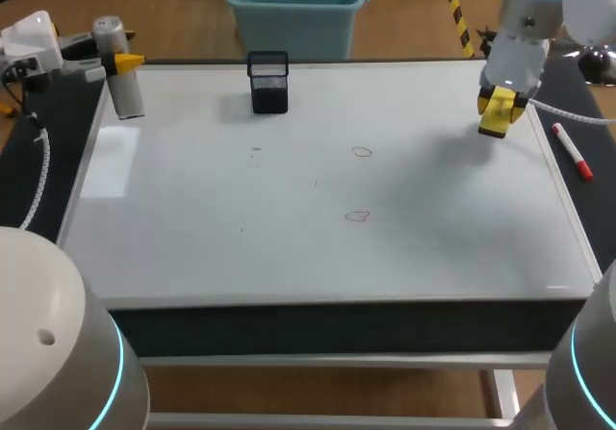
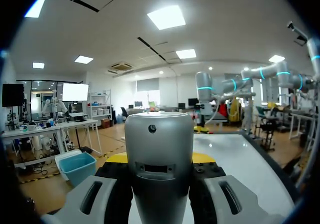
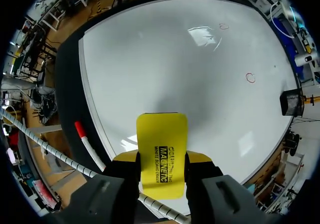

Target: Pick up the inspection probe, press it on each red-marked spot on the whiteboard one by one, put down the probe, pick up the eraser, and wipe off all the red marks.

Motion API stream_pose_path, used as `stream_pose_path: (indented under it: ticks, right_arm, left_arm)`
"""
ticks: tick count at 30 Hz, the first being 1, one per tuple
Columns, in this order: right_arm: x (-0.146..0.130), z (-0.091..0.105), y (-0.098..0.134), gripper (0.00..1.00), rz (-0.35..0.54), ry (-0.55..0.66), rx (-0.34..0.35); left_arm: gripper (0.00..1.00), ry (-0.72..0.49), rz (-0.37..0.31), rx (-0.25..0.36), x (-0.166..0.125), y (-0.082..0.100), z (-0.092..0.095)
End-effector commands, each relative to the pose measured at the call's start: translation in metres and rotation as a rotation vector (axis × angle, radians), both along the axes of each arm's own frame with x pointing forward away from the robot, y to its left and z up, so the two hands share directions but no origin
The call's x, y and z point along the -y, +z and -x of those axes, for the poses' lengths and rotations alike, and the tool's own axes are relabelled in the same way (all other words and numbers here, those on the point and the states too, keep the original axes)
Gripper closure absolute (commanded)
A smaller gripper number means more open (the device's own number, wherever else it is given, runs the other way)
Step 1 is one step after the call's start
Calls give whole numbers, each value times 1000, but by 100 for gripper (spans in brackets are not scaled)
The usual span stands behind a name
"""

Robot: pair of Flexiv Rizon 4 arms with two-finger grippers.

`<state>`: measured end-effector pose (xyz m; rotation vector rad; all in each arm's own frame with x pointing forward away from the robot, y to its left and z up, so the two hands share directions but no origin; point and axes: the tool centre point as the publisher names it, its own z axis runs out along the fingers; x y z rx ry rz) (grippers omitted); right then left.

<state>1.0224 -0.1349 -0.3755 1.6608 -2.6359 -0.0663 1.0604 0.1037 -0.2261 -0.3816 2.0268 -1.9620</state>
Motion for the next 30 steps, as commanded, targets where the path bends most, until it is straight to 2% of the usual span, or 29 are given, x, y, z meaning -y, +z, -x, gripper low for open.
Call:
stream_pose_path:
  ticks: [1,8,13,16,20,30]
  right_arm:
    - [1,0,1,100,2,2,2]
    - [1,0,1,100,2,2,2]
    - [1,0,1,100,2,2,2]
    - [1,0,1,100,2,2,2]
    - [1,0,1,100,2,2,2]
    - [1,0,1,100,2,2,2]
  left_arm:
    - [100,1,-2,0,0,2,1]
    - [100,1,-2,0,0,2,1]
    - [100,-53,-11,20,21,10,5]
    - [100,-112,30,16,42,13,11]
    - [100,-188,44,25,76,18,20]
    - [100,-374,34,52,170,30,46]
